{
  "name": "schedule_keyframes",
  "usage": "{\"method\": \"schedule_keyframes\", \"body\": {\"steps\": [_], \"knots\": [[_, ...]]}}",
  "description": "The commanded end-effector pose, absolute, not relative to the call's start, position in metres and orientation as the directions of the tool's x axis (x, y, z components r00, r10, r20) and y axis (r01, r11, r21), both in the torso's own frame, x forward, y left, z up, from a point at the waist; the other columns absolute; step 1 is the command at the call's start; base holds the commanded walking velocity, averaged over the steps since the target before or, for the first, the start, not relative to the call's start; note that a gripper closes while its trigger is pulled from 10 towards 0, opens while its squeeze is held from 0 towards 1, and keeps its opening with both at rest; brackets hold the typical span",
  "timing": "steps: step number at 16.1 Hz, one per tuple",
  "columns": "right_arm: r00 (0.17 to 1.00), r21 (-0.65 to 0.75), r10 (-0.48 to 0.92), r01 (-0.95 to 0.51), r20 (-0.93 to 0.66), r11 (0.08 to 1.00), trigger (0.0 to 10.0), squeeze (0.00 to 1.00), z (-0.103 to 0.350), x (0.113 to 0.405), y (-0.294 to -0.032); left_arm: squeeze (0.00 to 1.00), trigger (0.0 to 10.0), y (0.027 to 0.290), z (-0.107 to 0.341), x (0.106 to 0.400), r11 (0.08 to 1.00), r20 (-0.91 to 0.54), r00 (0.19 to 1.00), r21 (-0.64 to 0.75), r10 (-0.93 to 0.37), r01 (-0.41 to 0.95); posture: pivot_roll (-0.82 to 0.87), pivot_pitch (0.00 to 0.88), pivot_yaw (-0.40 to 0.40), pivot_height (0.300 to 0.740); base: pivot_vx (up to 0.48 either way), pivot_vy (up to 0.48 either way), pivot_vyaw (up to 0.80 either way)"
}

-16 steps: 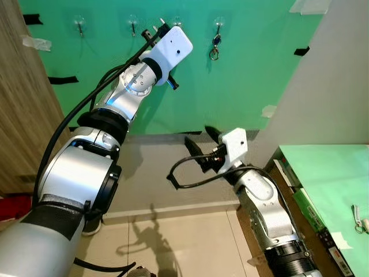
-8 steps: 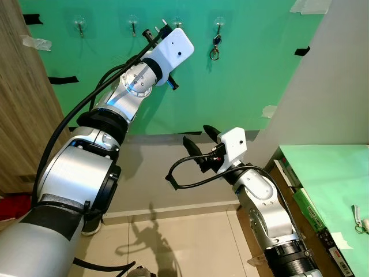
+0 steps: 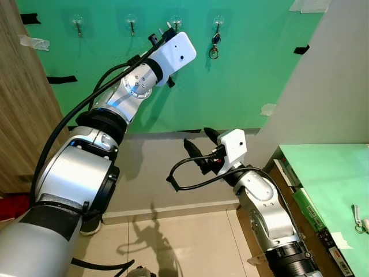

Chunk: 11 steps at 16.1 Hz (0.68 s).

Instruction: Hang keys on a hook

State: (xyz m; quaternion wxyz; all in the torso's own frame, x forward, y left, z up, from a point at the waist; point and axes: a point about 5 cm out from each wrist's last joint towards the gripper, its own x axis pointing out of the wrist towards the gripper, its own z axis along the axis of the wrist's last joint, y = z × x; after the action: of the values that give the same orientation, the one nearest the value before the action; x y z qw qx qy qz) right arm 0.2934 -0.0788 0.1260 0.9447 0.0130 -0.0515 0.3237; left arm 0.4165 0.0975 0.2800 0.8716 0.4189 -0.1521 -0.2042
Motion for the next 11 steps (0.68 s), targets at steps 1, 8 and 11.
{"method": "schedule_keyframes", "body": {"steps": [1,8,11], "knots": [[0.791,-0.008,0.605,-0.607,0.098,0.795,10.0,0.00,0.125,0.292,-0.083,1.00,10.0,0.094,0.287,0.414,0.568,0.134,0.852,0.795,-0.506,0.213,0.05,0.000,-0.052,0.740,0.000,0.000,0.00],[0.782,-0.007,0.619,-0.620,0.076,0.784,10.0,0.00,0.121,0.292,-0.082,1.00,10.0,0.097,0.291,0.408,0.764,0.140,0.835,0.503,-0.532,0.403,0.08,0.000,-0.071,0.740,0.000,0.000,0.00],[0.777,-0.006,0.626,-0.627,0.065,0.779,10.0,0.00,0.118,0.291,-0.082,1.00,10.0,0.098,0.281,0.402,0.760,0.109,0.825,0.471,-0.554,0.448,0.08,0.000,-0.076,0.740,0.000,0.000,0.00]]}}
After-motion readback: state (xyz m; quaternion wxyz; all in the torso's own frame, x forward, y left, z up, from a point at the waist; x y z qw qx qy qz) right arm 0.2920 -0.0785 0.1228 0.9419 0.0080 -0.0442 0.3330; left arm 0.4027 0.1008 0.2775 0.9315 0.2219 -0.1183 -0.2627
